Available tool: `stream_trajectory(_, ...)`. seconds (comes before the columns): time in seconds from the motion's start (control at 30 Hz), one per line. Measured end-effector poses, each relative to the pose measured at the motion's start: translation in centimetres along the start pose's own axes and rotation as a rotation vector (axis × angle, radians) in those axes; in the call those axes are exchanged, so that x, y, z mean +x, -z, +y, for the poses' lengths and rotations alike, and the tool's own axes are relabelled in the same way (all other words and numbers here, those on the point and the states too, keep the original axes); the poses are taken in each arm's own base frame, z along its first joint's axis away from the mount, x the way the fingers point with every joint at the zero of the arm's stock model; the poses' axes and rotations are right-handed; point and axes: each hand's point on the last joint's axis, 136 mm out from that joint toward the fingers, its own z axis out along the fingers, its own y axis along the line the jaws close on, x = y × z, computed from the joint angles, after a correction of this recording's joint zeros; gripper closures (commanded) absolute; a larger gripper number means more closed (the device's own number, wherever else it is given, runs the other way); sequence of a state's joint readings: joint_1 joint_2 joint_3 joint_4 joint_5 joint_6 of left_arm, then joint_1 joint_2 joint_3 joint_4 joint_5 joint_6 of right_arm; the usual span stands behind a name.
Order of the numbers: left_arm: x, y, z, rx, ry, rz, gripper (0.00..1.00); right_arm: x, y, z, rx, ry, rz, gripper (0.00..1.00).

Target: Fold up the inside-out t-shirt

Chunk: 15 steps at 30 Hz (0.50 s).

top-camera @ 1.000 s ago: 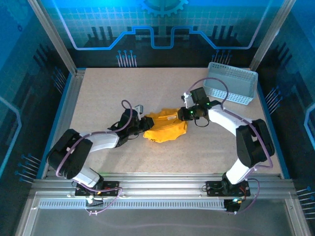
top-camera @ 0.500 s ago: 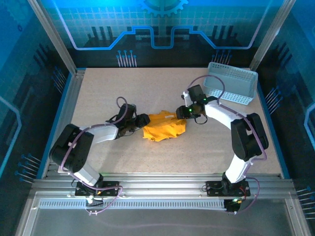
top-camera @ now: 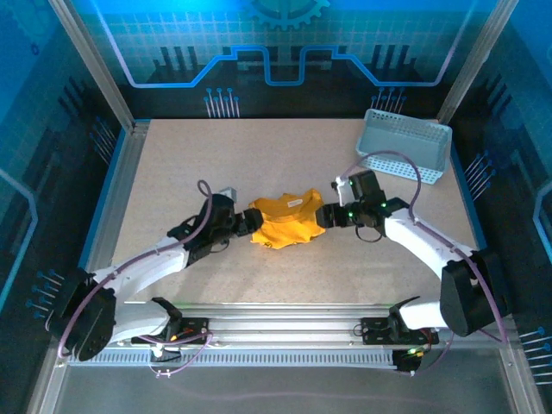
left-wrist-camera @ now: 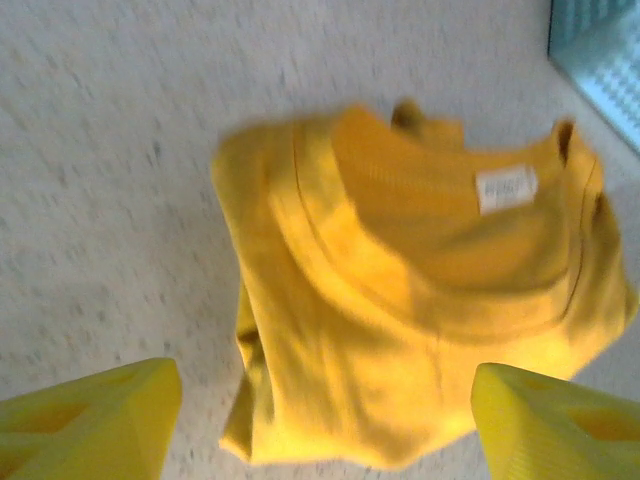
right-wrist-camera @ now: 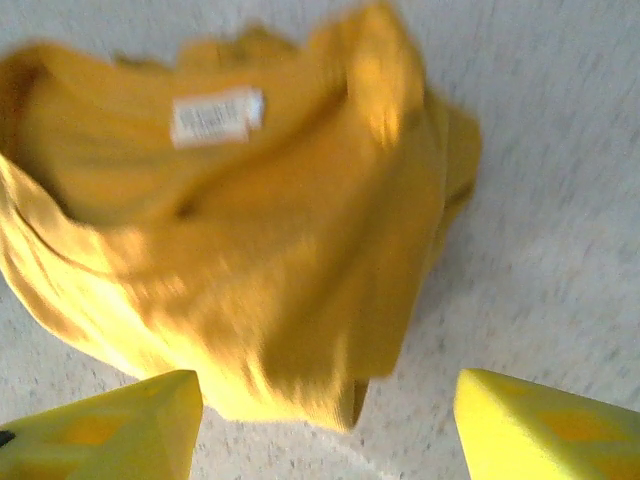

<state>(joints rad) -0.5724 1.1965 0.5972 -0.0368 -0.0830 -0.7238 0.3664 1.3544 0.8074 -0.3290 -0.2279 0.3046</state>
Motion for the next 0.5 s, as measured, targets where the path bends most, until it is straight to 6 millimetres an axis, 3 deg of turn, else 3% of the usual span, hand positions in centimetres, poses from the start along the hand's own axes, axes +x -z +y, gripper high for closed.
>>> stream_trajectory(0.13, 2.8, -1.0, 1.8, -0.017, -0.001, 0.041, 0.31, 2.1, -1.4, 0.3, -0.049, -0.003, 0.027, 0.33)
stream_trajectory(0.27, 3.0, -2.1, 1.2, 0.025, -0.009, 0.046, 0.43, 1.4, -2.5, 1.2, -0.093, 0.034, -0.001, 0.37)
stream_trajectory(0.5, 3.5, -3.7, -0.1, 0.096, -0.024, 0.066, 0.68, 1.0, -4.3, 1.5, -0.091, 0.090, 0.016, 0.63)
